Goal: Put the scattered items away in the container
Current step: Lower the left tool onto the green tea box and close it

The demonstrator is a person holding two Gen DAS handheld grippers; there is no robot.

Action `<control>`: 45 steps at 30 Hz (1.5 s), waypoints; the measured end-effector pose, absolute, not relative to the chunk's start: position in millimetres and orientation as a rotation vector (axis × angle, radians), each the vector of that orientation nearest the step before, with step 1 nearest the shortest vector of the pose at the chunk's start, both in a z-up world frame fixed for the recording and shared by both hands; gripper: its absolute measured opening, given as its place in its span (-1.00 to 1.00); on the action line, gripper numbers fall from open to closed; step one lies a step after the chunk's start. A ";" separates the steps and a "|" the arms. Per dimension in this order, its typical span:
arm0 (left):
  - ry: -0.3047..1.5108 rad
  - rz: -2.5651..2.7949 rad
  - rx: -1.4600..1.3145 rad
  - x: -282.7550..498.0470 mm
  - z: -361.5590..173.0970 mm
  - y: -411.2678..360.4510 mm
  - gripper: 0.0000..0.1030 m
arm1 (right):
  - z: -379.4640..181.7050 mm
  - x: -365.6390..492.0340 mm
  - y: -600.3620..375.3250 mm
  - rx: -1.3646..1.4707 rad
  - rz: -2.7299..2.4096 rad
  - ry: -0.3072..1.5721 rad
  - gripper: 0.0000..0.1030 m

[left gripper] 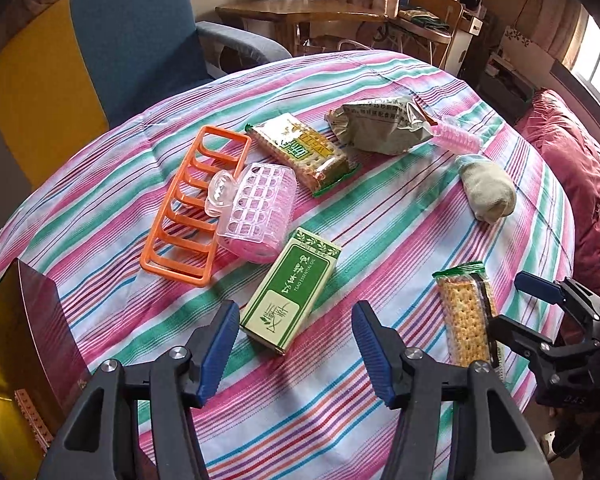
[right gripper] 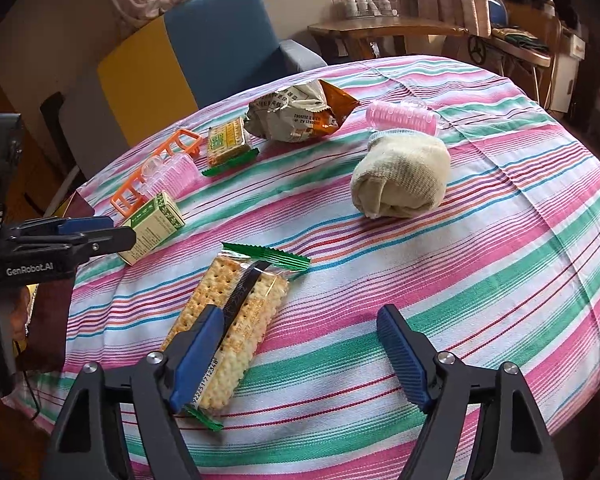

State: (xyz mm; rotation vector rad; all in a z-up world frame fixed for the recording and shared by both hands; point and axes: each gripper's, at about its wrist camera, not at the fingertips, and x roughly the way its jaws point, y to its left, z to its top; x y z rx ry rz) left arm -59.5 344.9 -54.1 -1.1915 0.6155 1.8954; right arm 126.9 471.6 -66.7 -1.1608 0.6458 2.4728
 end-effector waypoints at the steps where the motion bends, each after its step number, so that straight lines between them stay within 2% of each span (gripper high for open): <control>1: 0.627 1.895 -1.189 -60.2 -55.5 346.4 0.10 | -67.4 125.4 470.0 -1.161 2.479 0.638 0.72; 3: 0.650 1.893 -1.183 -61.6 -58.2 349.2 0.08 | -69.1 120.7 465.9 -1.166 2.487 0.608 0.83; 9: 0.679 1.897 -1.171 -58.9 -58.9 351.3 0.03 | -71.6 117.3 461.8 -1.163 2.498 0.595 1.00; 17: 0.648 1.903 -1.246 -71.8 -66.3 357.2 0.01 | -72.8 116.2 461.3 -1.167 2.492 0.597 1.00; 21: 0.650 1.869 -1.252 -55.2 -71.5 352.2 -0.20 | -72.6 117.5 463.6 -1.154 2.494 0.623 1.00; 27: 0.551 1.885 -1.287 -31.5 -79.6 325.4 -0.28 | -74.3 118.2 457.2 -1.139 2.505 0.557 1.00; 32: 0.412 1.937 -1.250 -32.6 -57.5 310.7 -0.28 | -72.9 119.3 459.4 -1.159 2.504 0.577 1.00; 37: 0.487 1.944 -1.228 -42.5 -48.4 324.1 -0.16 | -73.6 123.8 457.0 -1.150 2.514 0.566 1.00; 45: 0.542 1.920 -1.274 -55.2 -62.5 352.0 -0.15 | -74.3 126.8 456.2 -1.122 2.524 0.560 1.00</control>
